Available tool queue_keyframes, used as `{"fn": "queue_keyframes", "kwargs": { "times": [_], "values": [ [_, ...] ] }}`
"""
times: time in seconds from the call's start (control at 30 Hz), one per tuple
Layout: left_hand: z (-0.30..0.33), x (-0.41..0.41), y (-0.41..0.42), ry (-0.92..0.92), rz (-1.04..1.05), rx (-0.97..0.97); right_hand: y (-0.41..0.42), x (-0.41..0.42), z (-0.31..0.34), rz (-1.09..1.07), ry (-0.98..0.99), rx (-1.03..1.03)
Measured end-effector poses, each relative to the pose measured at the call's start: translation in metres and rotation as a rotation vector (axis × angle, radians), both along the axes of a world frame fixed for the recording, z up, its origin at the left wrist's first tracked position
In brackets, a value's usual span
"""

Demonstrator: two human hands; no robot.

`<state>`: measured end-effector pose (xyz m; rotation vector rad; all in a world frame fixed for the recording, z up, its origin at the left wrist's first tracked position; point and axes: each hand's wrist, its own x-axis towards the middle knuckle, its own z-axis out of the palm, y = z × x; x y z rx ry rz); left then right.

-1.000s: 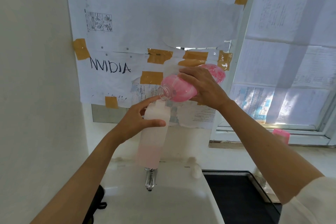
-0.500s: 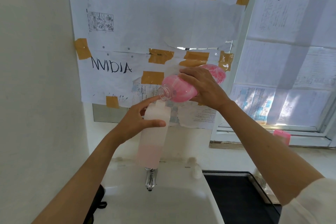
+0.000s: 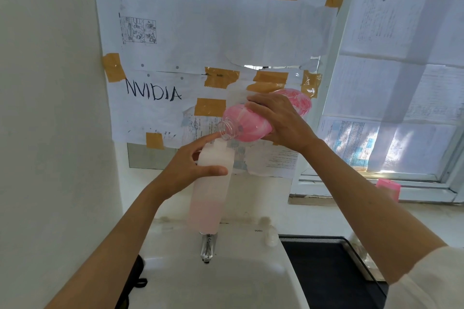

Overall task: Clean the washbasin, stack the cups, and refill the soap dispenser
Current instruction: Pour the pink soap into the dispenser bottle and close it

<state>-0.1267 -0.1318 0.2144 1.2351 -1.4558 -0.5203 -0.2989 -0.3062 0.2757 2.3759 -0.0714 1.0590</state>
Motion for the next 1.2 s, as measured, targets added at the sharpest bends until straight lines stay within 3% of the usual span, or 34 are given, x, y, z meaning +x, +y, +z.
{"fn": "queue_keyframes", "kwargs": {
  "times": [0.4,0.97,1.2],
  "values": [
    [-0.002,0.001,-0.001,-0.008,0.025,0.01,0.0,-0.001,-0.004,0.006,-0.01,0.071],
    [-0.013,0.0,-0.014,0.036,0.061,0.025,0.011,0.01,-0.064,0.107,-0.214,0.829],
    [-0.027,-0.001,-0.023,0.049,0.088,0.017,0.007,0.01,-0.105,0.03,-0.293,1.062]
  ]
}}
